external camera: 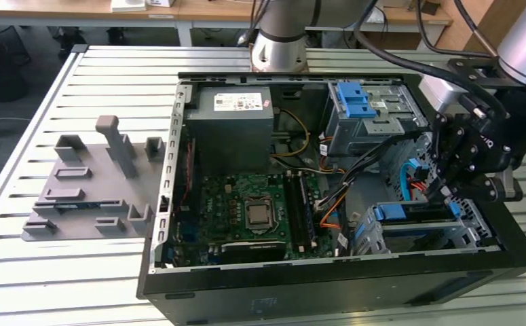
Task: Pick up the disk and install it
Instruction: 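Insert the second disk wire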
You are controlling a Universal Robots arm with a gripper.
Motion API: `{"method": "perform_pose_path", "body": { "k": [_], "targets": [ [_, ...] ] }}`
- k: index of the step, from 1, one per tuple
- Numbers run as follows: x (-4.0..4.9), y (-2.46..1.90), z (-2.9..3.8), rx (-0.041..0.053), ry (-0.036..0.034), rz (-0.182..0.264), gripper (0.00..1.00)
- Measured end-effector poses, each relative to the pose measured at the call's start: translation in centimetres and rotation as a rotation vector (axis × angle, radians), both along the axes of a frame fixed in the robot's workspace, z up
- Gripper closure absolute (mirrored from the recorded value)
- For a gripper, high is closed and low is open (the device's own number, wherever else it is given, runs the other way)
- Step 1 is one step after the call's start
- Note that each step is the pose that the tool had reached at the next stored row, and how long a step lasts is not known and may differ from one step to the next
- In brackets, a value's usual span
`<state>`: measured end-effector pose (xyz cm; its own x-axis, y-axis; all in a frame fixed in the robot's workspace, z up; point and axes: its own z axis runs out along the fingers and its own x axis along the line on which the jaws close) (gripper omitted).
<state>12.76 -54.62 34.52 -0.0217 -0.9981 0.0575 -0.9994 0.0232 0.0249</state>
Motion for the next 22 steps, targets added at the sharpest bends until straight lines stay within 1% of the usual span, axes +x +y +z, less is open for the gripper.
{"method": "perform_pose_path", "body": {
  "k": [1, 3, 5, 8, 11, 19, 22],
  "targets": [
    [-0.02, 0.00, 0.12, -0.0001, -0.0005, 0.000, 0.89],
    [-0.17, 0.00, 0.15, 0.0004, -0.0036, 0.000, 0.89],
    [-0.55, 0.00, 0.16, 0.0000, -0.0064, 0.000, 0.89],
    [-1.37, 0.00, 0.17, 0.0000, -0.0107, 0.000, 0.89],
    [-1.75, 0.00, 0.48, 0.0000, -0.0147, 0.000, 0.89],
    [-2.11, 0.00, 2.37, 0.0001, -0.0204, 0.000, 0.89],
    [-2.19, 0.00, 3.19, 0.0000, -0.0216, 0.000, 0.89]
  ]
}}
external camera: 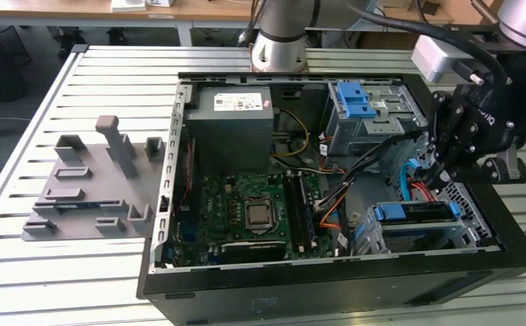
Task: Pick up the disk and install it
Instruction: 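Insert the second disk wire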
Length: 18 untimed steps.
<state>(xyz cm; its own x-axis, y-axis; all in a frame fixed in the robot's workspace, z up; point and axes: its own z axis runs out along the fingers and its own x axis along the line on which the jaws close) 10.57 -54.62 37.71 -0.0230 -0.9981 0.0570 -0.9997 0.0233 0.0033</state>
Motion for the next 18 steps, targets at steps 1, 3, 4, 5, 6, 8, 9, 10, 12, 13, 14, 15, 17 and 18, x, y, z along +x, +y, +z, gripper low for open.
{"method": "perform_pose_path", "body": {
  "k": [1, 3, 4, 5, 6, 8, 9, 10, 12, 13, 14, 15, 17, 18],
  "targets": [
    [-0.03, 0.00, 0.28, 0.0000, -0.0004, 0.000, 0.89],
    [-0.11, 0.01, 0.76, 0.0000, -0.0013, 0.000, 0.89],
    [-0.19, 0.04, 0.85, 0.0001, -0.0022, 0.000, 0.89],
    [-0.28, 0.09, 0.87, 0.0003, -0.0031, 0.000, 0.89],
    [-0.34, 0.19, 0.88, 0.0002, -0.0037, 0.000, 0.89],
    [-0.41, 0.57, 0.89, -0.0008, -0.0040, 0.000, 0.89],
    [-0.42, 0.85, 0.89, -0.0017, -0.0040, 0.000, 0.89],
    [-0.42, 1.14, 0.89, -0.0029, -0.0042, 0.000, 0.89],
    [-0.42, 1.58, 0.89, -0.0040, -0.0042, 0.000, 0.89],
    [-0.43, 1.67, 0.89, -0.0040, -0.0042, 0.000, 0.89],
    [-0.43, 1.75, 0.89, -0.0043, -0.0042, 0.000, 0.89],
    [-0.43, 1.81, 0.89, -0.0047, -0.0041, 0.000, 0.89],
    [-0.43, 1.90, 0.85, -0.0067, -0.0042, 0.000, 0.89],
    [-0.43, 1.94, 0.82, -0.0080, -0.0042, 0.000, 0.89]
  ]
}}
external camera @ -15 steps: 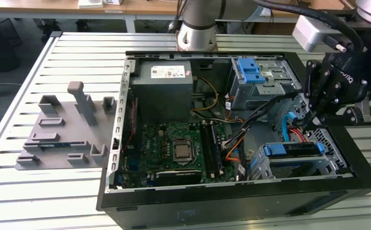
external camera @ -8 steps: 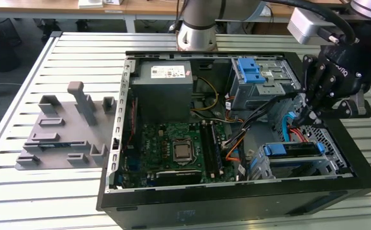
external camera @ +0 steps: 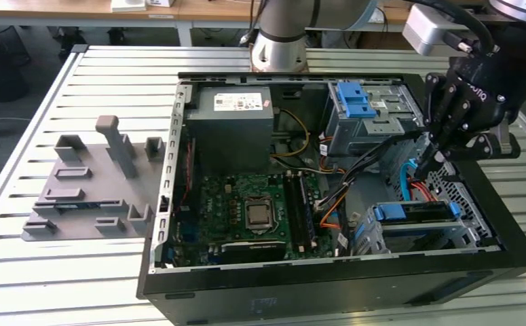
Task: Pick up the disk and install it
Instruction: 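Insert the second disk wire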
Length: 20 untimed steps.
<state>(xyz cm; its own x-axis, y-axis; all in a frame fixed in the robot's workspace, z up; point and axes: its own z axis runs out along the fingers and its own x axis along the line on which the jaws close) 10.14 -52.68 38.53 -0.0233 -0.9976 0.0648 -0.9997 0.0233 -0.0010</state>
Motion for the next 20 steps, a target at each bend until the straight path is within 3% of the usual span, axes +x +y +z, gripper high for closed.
{"method": "perform_pose_path", "body": {
  "k": [2, 3, 8, 9, 20],
  "targets": [
    [0.00, 0.06, -0.10, -0.0008, 0.0000, 0.000, 0.89],
    [0.00, 0.07, -0.15, -0.0009, 0.0000, 0.000, 0.83],
    [0.00, 0.17, -0.37, -0.0011, 0.0000, 0.000, 0.81],
    [0.00, 0.19, -0.41, -0.0010, 0.0000, 0.000, 0.75],
    [0.00, 0.33, -1.07, -0.0010, 0.0000, 0.000, 0.75]
  ]
}}
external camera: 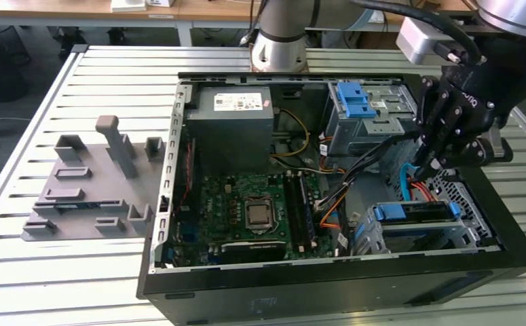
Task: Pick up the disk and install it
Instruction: 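Insert the second disk wire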
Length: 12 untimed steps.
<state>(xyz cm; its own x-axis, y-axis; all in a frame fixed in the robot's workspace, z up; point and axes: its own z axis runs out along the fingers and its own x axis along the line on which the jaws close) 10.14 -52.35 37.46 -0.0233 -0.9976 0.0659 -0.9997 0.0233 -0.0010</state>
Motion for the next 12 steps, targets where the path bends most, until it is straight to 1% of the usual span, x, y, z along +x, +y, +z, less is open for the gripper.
{"method": "perform_pose_path", "body": {
  "k": [9, 10, 11, 12],
  "targets": [
    [0.00, 0.00, -0.81, 0.0000, 0.0000, 0.000, 0.75],
    [0.00, 0.00, -0.89, 0.0000, 0.0000, 0.000, 0.76],
    [0.00, 0.01, -0.96, 0.0001, 0.0000, 0.000, 0.83],
    [0.00, 0.00, -1.00, 0.0015, -0.0001, 0.000, 0.83]
  ]
}}
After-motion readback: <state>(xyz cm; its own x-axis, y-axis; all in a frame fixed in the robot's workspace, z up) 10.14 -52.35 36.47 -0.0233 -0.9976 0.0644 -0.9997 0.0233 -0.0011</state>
